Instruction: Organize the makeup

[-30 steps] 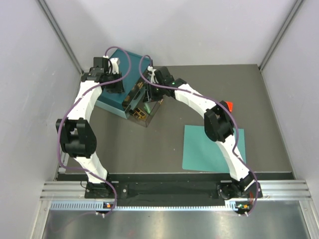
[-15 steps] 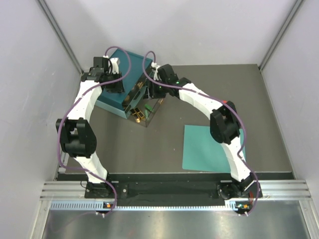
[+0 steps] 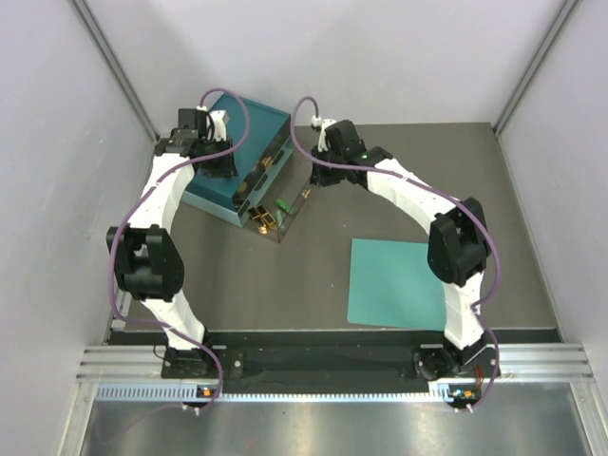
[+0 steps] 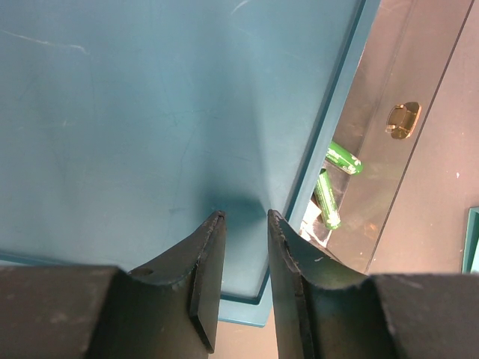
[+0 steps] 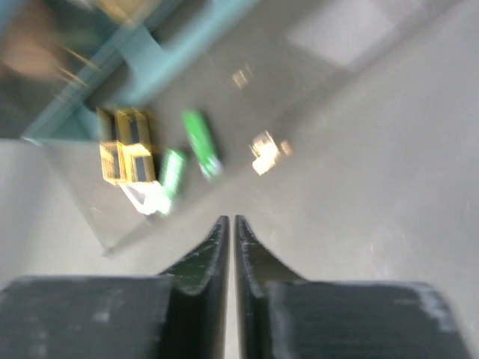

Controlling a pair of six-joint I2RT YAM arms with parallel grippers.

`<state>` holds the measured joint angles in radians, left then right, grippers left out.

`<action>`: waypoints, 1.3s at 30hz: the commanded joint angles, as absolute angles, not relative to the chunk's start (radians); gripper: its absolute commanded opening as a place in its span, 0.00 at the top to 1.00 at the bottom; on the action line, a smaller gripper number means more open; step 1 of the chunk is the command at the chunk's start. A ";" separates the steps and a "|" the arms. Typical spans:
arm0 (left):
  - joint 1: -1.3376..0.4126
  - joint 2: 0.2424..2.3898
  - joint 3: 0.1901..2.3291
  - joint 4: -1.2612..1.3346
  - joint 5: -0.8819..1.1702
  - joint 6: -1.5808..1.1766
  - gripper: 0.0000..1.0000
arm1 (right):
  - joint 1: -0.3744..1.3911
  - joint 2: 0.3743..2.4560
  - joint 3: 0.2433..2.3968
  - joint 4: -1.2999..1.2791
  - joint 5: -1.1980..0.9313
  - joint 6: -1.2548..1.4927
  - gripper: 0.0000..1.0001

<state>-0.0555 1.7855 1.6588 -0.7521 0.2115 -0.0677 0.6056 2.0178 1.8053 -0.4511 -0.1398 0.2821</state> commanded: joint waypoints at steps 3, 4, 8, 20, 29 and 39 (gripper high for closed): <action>-0.067 1.864 1.589 -0.992 0.190 -0.063 0.65 | 0.611 2.008 1.733 -0.506 -0.120 0.247 1.00; -0.067 1.864 1.588 -0.991 0.189 -0.064 0.65 | 0.611 2.017 1.727 -0.503 -0.150 0.258 1.00; -0.067 1.864 1.588 -0.992 0.184 -0.066 0.65 | 0.611 2.048 1.691 -0.440 -0.218 0.322 1.00; -0.067 1.865 1.580 -0.986 0.176 -0.071 0.65 | 0.612 2.192 1.779 -0.368 -0.322 0.436 1.00; -0.067 1.873 1.571 -0.979 0.179 -0.080 0.65 | 0.612 2.345 1.983 -0.278 -0.422 0.601 1.00; -0.069 1.888 1.577 -0.983 0.186 -0.077 0.64 | 0.630 2.548 2.232 -0.177 -0.488 0.819 1.00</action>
<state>-0.0589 1.7851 1.6524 -0.7433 0.2008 -0.0757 0.6094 2.5103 2.1475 -0.3065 -0.4484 0.7029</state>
